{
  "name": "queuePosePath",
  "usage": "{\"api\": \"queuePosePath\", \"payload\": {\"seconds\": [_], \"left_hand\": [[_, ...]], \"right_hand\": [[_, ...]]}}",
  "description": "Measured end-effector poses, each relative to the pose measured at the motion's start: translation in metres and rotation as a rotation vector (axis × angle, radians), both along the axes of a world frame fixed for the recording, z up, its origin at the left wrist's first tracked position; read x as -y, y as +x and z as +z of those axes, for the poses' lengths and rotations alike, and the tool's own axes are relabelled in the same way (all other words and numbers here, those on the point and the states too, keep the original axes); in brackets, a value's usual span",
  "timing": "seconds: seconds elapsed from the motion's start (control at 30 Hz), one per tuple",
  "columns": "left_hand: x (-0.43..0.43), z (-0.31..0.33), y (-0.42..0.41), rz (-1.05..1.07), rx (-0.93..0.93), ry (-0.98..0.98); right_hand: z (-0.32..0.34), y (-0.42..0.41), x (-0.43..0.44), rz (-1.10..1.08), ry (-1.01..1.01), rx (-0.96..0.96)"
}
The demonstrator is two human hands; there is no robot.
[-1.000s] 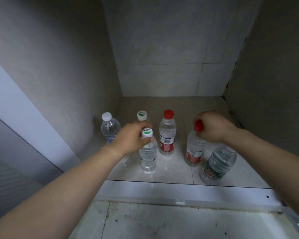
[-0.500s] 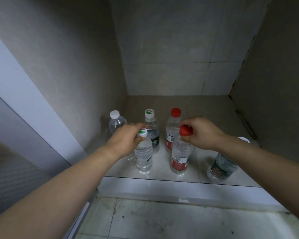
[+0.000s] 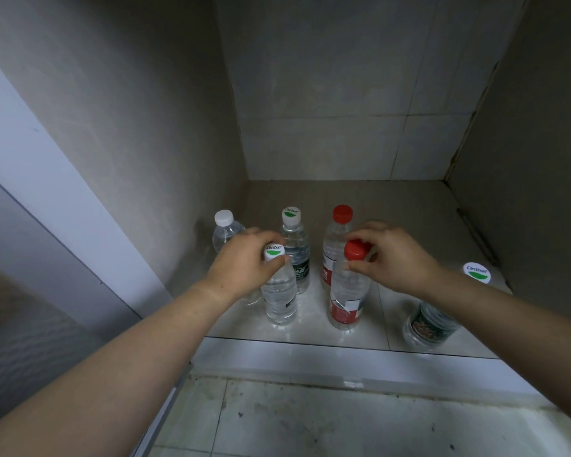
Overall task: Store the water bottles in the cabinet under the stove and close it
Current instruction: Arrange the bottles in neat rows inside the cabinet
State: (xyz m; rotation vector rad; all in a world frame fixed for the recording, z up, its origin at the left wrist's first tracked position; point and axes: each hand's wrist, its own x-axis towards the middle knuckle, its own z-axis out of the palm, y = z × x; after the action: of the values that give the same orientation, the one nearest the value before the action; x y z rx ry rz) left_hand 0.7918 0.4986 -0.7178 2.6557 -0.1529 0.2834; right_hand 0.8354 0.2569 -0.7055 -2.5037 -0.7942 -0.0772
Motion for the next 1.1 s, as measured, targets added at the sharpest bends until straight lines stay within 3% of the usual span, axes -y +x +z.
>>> {"api": "queuePosePath", "payload": {"seconds": [0.17,0.53,1.1], "left_hand": [[0.008,0.0,0.0,0.127,0.004,0.018],[0.008,0.007,0.003,0.075,-0.051,0.045],[0.016,0.01,0.001,0.036,-0.071,0.093]], "right_hand": [[-0.005,-0.004,-0.003,-0.112,0.028,0.019],[0.002,-0.002,-0.018,-0.096,-0.002,0.056],[0.008,0.006,-0.007,-0.024,-0.051,-0.046]]}}
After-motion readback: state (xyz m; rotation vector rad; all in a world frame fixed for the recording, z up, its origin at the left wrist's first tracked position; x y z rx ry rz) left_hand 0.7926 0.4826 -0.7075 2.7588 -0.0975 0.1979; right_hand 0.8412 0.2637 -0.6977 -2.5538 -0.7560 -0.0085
